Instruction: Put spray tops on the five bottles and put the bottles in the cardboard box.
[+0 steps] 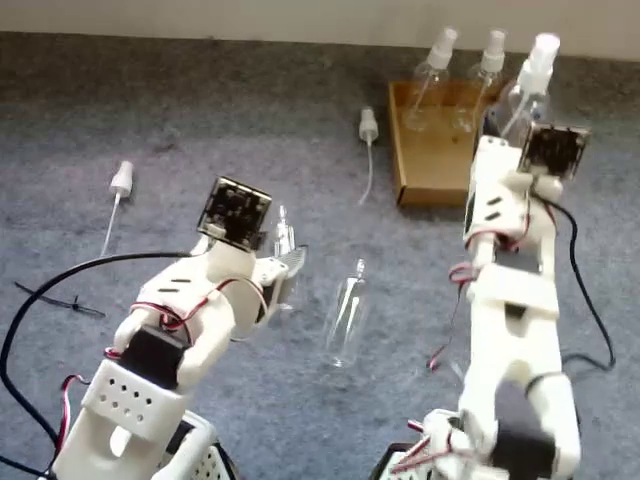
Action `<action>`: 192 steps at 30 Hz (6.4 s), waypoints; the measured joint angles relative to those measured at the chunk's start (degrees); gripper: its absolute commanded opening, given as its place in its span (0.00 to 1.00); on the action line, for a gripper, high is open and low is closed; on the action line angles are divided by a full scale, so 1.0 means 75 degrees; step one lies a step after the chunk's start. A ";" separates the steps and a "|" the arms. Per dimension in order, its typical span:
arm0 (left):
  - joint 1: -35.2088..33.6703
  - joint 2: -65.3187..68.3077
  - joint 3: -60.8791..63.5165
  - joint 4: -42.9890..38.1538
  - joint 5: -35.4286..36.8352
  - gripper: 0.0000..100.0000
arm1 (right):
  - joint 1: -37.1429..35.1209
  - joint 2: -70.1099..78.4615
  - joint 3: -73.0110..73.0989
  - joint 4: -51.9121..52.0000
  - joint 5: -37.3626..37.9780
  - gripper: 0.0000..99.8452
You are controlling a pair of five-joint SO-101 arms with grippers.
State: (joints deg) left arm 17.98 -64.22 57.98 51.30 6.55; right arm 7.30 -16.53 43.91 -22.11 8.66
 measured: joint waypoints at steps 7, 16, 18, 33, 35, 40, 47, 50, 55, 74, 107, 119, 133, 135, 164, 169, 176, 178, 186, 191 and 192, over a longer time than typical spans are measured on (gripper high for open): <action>-0.0938 0.0000 0.1114 -0.0211 -0.0023 0.18 | 0.0188 0.3352 -0.1442 -0.2462 0.0516 0.00; -0.1688 0.0000 0.2192 -0.1653 -0.0023 0.18 | 0.0903 0.6470 -0.2731 -0.4149 0.0516 0.00; -0.1711 0.0000 0.2251 -0.1793 -0.0023 0.18 | 0.0856 0.7021 -0.3223 -0.4232 0.0328 0.00; -0.1688 0.0000 0.2508 -0.1875 -0.0023 0.18 | 0.0879 0.6963 -0.4103 -0.3001 -0.1430 0.00; -0.1688 0.0000 0.2508 -0.1875 -0.0023 0.18 | 0.0844 0.6927 -0.4103 -0.2801 -0.1512 0.00; -0.1688 0.0000 0.2508 -0.1875 -0.0023 0.18 | 0.0738 0.6916 -0.4349 -0.2673 -0.1559 0.00; -0.1559 0.0000 0.2508 -0.1875 -0.0023 0.18 | 0.0692 0.6916 -0.4372 -0.2673 -0.1559 0.00; -0.1559 0.0000 0.2508 -0.1875 -0.0023 0.18 | 0.0563 0.6916 -0.4372 -0.2673 -0.1559 0.00; -0.1559 0.0000 0.2661 -0.1887 -0.0023 0.18 | 0.0352 0.6916 -0.4372 -0.2673 -0.1559 0.00; -0.1559 0.0000 0.2673 -0.1887 -0.0023 0.18 | 0.0246 0.7127 -0.5040 -0.2673 -0.1149 0.01; -0.1559 0.0000 0.2673 -0.1887 -0.0023 0.18 | 0.0234 0.8686 -0.6177 -0.2673 -0.0645 0.07; -0.1559 0.0000 0.2673 -0.1887 -0.0023 0.18 | 0.0410 0.8686 -0.5896 -0.2673 -0.0645 0.07; -0.1559 0.0000 0.2673 -0.1887 -0.0023 0.18 | 0.0410 0.8744 -0.5802 -0.2673 -0.0645 0.09; -0.1559 0.0000 0.2673 -0.1887 -0.0023 0.18 | 0.0410 0.8744 -0.5802 -0.2673 -0.0645 0.13; -0.1559 0.0000 0.2673 -0.1887 -0.0023 0.18 | 0.0410 0.8744 -0.5767 -0.2673 -0.0645 0.21; -0.1559 0.0000 0.2673 -0.1887 -0.0023 0.18 | 0.0410 0.8733 -0.5509 -0.2684 -0.0645 0.21; -0.1559 0.0000 0.2673 -0.1887 -0.0023 0.18 | 0.0410 0.8733 -0.5146 -0.3259 -0.0598 0.21; -0.1559 0.0000 0.2673 -0.1887 -0.0023 0.18 | 0.0410 0.8733 -0.4923 -0.3587 -0.0598 0.21; -0.1559 0.0000 0.2673 -0.1887 -0.0023 0.18 | 0.0410 0.8721 -0.4700 -0.3985 -0.0598 0.23; -0.1559 0.0000 0.2673 -0.1887 -0.0023 0.18 | 0.0410 0.8721 -0.4700 -0.3985 -0.0598 0.27; -0.1559 0.0000 0.2673 -0.1887 -0.0023 0.18 | 0.0410 0.8721 -0.4700 -0.3985 -0.0598 0.27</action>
State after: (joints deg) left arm 6.29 -64.22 78.02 37.14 6.37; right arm 10.37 48.88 8.66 -52.00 4.18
